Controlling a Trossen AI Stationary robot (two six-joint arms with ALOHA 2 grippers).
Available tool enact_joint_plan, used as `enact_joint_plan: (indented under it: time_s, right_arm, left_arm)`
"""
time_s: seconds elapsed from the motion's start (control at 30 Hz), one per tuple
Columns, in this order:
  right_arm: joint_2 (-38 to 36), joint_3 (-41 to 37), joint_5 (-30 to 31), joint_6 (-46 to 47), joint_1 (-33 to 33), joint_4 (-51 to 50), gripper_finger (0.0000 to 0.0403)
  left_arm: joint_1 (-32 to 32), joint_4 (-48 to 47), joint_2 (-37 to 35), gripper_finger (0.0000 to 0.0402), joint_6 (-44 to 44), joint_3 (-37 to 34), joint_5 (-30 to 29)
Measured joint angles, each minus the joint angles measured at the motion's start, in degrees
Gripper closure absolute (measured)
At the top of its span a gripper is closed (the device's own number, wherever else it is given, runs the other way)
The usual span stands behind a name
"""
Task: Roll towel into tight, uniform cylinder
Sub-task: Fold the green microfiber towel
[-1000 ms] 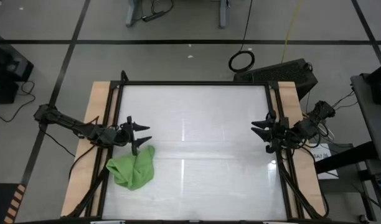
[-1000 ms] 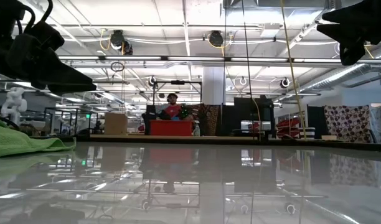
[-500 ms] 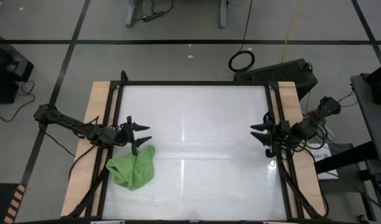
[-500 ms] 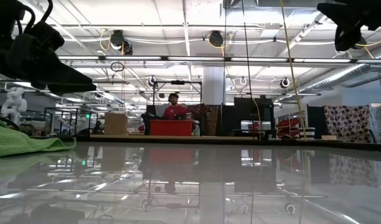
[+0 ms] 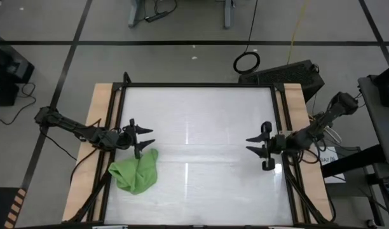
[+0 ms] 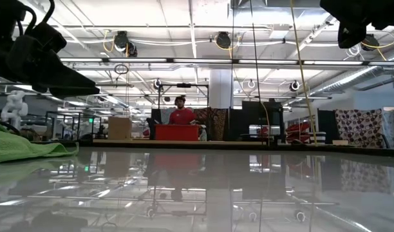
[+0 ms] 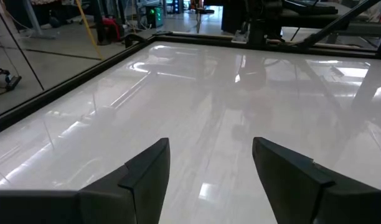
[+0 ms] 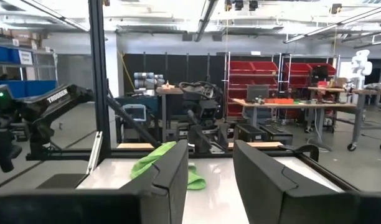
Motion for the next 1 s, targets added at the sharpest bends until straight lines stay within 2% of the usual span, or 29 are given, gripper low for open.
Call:
enact_joint_plan:
  time_s: [0.23,0.63,0.8,1.0]
  right_arm:
    - [9.82,6.07,0.0,-0.03,0.0,-0.63,0.0284]
    - [26.82,23.53,0.0,3.57,0.04,-19.02,0.0284]
    - [32.92,26.95,-2.7,3.05,-0.01,-19.35,0.0284]
    - [38.57,29.81,-2.9,1.99,0.0,-18.68,0.0284]
  left_arm:
    - [0.0,-0.02,0.0,0.0167,0.01,-0.01,0.0]
    - [0.02,-0.02,0.0,0.0167,0.0,0.0,0.0]
    - [0.01,0.0,0.0,0.0167,0.02,0.0,0.0]
    - [0.0,0.16,-0.01,0.0167,0.41,0.25,0.09]
